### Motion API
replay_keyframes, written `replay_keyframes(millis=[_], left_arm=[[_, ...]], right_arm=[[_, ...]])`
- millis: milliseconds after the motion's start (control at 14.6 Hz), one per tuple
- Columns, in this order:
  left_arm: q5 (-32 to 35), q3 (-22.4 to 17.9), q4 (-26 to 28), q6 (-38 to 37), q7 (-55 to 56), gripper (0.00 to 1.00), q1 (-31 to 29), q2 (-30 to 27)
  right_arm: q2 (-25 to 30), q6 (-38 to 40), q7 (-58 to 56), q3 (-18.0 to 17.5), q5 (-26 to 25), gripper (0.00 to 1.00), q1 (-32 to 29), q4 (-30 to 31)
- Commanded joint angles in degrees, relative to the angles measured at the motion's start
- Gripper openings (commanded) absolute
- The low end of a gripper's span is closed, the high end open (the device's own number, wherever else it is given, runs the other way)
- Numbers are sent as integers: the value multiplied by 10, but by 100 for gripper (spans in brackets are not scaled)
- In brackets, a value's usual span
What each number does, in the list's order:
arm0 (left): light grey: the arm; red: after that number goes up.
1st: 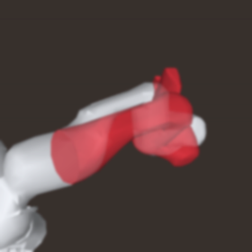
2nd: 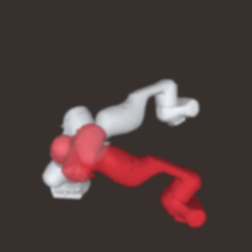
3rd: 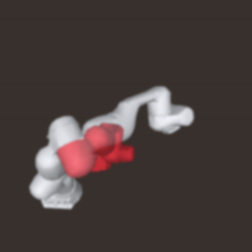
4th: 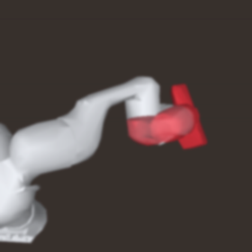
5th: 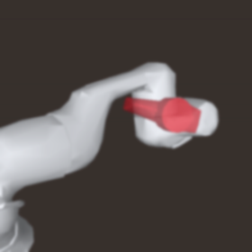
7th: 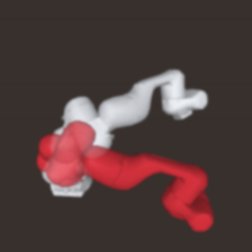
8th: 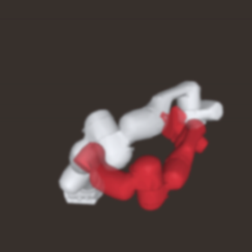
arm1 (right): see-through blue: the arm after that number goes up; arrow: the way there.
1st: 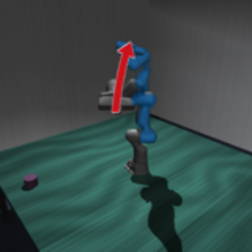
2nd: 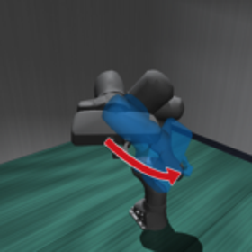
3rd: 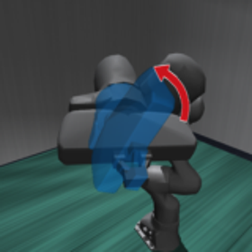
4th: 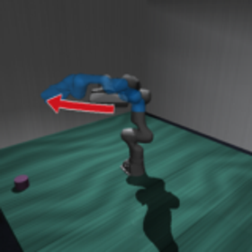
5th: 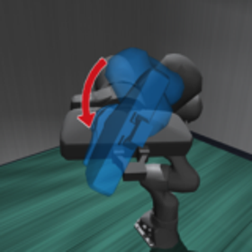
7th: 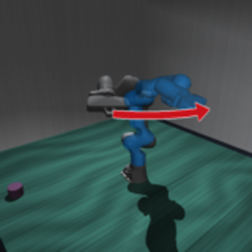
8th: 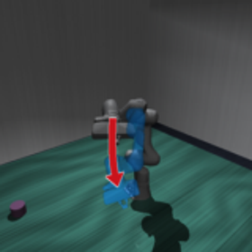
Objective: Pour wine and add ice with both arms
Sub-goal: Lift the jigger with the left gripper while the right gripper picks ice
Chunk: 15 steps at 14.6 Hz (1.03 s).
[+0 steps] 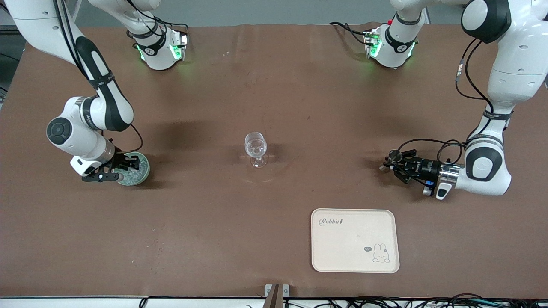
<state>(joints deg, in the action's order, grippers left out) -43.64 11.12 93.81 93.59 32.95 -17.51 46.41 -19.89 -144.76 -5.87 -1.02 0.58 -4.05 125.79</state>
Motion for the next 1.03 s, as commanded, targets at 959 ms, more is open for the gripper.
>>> replay_keyframes(millis=[959], left_arm=[[-2, 228, -8, 181, 319, 0, 47, -105]], right_arm=[[1, 43, 4, -6, 0, 2, -3, -29]])
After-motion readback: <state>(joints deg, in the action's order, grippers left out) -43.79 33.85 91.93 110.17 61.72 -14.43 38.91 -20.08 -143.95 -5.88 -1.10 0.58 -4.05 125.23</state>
